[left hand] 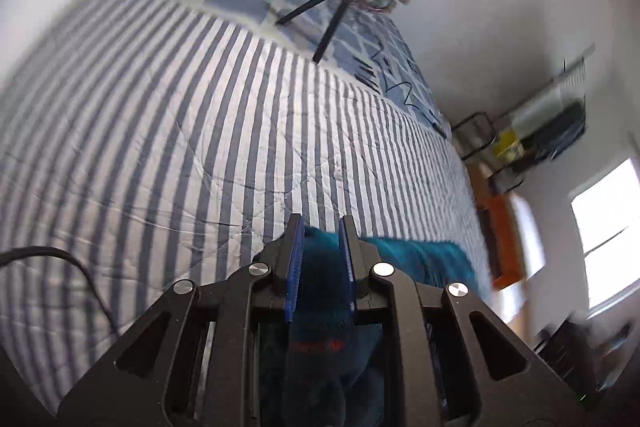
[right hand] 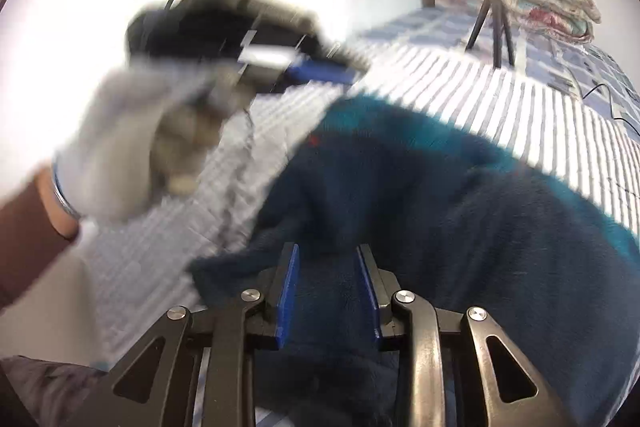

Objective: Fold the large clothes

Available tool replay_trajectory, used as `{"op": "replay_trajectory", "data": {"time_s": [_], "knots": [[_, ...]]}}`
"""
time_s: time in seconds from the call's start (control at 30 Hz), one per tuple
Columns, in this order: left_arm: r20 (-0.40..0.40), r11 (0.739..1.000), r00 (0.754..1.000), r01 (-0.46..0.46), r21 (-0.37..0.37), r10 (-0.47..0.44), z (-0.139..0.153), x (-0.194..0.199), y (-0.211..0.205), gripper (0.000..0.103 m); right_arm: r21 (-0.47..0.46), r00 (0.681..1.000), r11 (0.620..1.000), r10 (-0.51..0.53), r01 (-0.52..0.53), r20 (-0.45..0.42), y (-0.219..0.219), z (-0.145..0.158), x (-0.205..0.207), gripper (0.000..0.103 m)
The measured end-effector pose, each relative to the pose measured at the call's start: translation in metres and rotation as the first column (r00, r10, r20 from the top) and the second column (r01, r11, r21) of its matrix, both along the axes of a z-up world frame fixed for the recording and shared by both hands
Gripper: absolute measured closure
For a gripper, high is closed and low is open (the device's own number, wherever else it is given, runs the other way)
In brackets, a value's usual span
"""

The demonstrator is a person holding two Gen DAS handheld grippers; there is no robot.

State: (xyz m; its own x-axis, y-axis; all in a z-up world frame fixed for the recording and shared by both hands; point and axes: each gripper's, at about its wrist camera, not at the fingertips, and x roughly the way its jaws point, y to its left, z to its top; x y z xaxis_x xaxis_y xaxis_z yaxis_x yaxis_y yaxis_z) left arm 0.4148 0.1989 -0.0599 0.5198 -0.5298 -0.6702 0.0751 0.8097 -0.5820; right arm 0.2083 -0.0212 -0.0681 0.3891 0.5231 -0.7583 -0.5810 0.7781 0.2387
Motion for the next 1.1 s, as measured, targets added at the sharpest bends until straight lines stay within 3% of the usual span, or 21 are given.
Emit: {"op": "replay_trajectory", "data": {"time_s": [0.1, 0.17, 0.2, 0.3, 0.4, 0.47, 0.53, 0.63, 0.77, 0.87, 0.93, 1.03, 1.1], "knots": [[0.064, 0.991, 0.997, 0.038, 0.13, -0.046, 0.023, -0.019, -0.034, 0.088, 0.008, 0.995, 0.998, -0.059, 0.059, 0.078, -0.026, 0.027, -0.005, 0.072], [0.098, 0.982, 0.992, 0.063, 0.179, -0.082, 0.029, -0.026, -0.057, 0.069, 0.008, 0.986, 0.99, -0.143, 0.142, 0.089, -0.047, 0.035, 0.009, 0.072], [0.107, 0.977, 0.99, 0.066, 0.205, -0.09, 0.029, -0.026, -0.067, 0.066, 0.013, 0.979, 0.982, -0.189, 0.189, 0.082, -0.056, 0.037, 0.015, 0.071], [0.087, 0.963, 0.99, 0.081, 0.258, -0.107, 0.015, -0.017, -0.091, 0.065, 0.056, 0.961, 0.96, -0.275, 0.273, 0.033, -0.075, 0.031, 0.038, 0.071], [0.06, 0.938, 0.993, 0.08, 0.338, -0.106, -0.022, 0.001, -0.097, 0.064, 0.011, 0.957, 0.957, -0.291, 0.291, 0.01, -0.071, 0.012, 0.051, 0.071], [0.007, 0.964, 0.997, 0.066, 0.256, -0.071, -0.054, 0.011, -0.082, 0.062, -0.052, 0.96, 0.958, -0.282, 0.281, 0.005, -0.061, -0.008, 0.06, 0.071], [0.011, 0.98, 0.997, 0.067, 0.188, -0.071, -0.074, 0.014, -0.072, 0.062, -0.104, 0.962, 0.957, -0.272, 0.271, -0.003, -0.055, -0.027, 0.064, 0.071], [0.073, 0.967, 0.992, 0.083, 0.24, -0.103, -0.075, 0.004, -0.078, 0.063, -0.146, 0.962, 0.952, -0.274, 0.27, -0.005, -0.049, -0.053, 0.058, 0.071], [0.052, 0.974, 0.994, 0.085, 0.212, -0.098, -0.054, -0.001, -0.067, 0.063, -0.119, 0.963, 0.96, -0.263, 0.255, -0.061, -0.06, -0.037, 0.064, 0.072], [0.079, 0.98, 0.992, 0.086, 0.182, -0.102, -0.027, -0.034, -0.052, 0.063, -0.024, 0.96, 0.962, -0.273, 0.273, -0.057, -0.087, -0.007, 0.045, 0.072], [0.082, 0.979, 0.988, 0.115, 0.169, -0.13, -0.019, -0.057, -0.048, 0.063, -0.009, 0.962, 0.963, -0.27, 0.27, -0.034, -0.102, 0.003, 0.025, 0.072], [0.068, 0.973, 0.988, 0.127, 0.192, -0.142, -0.026, -0.084, -0.045, 0.063, -0.006, 0.96, 0.962, -0.275, 0.275, -0.046, -0.119, 0.001, -0.002, 0.071], [0.015, 0.966, 0.989, 0.141, 0.216, -0.147, -0.049, -0.091, -0.045, 0.063, -0.036, 0.957, 0.958, -0.285, 0.284, -0.049, -0.127, -0.009, -0.017, 0.071]]}}
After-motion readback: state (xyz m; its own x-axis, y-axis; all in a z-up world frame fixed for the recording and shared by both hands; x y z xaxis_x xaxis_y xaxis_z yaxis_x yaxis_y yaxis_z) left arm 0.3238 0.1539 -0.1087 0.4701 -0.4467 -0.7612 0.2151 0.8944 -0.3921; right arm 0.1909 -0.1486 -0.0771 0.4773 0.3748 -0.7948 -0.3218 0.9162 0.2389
